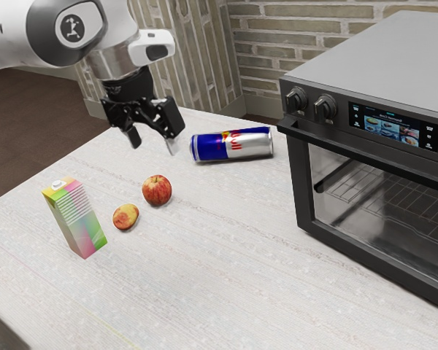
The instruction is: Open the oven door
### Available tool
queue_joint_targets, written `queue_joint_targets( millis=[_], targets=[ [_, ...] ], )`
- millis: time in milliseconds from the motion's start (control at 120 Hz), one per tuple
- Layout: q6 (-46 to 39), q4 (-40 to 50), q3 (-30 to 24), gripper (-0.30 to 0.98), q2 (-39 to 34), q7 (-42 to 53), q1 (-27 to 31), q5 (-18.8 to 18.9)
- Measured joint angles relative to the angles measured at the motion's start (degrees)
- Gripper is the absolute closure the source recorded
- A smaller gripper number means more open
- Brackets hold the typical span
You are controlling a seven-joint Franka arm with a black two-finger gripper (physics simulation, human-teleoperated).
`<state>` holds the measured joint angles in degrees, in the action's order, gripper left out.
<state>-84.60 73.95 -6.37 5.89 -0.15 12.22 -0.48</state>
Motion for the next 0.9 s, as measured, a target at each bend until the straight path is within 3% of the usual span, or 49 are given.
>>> queue_joint_targets(
  millis=[133,183,233,258,333,383,517,683,900],
  targets=[
    [0.86,-0.18,0.06,0.00,-0.05,-0.03,-0.87,-0.31],
    [1.45,-6.40,-0.52,0.00,-4.07,1.93,-0.06,-0.70],
    [2.45,-10.27,-10.25,0.00,-10.17,8.98,10.22,-2.54],
    [3.15,-10.73,-15.69,0.00,-11.87,12.27,12.07,-2.43],
    [4.65,-10.91,-28.45,0.00,-14.75,21.40,-1.79,-1.03],
    [4.90,-8.92,-31.90,0.01,-17.10,26.93,-4.80,-0.70],
    [4.92,-6.71,-33.86,0.00,-18.26,40.09,-5.18,-2.57],
    [-1.36,7.55,-34.18,0.00,-25.46,53.15,-5.12,-6.53],
    [-8.50,8.80,-38.77,0.00,-20.85,64.61,-4.98,-8.80]
  ],
)
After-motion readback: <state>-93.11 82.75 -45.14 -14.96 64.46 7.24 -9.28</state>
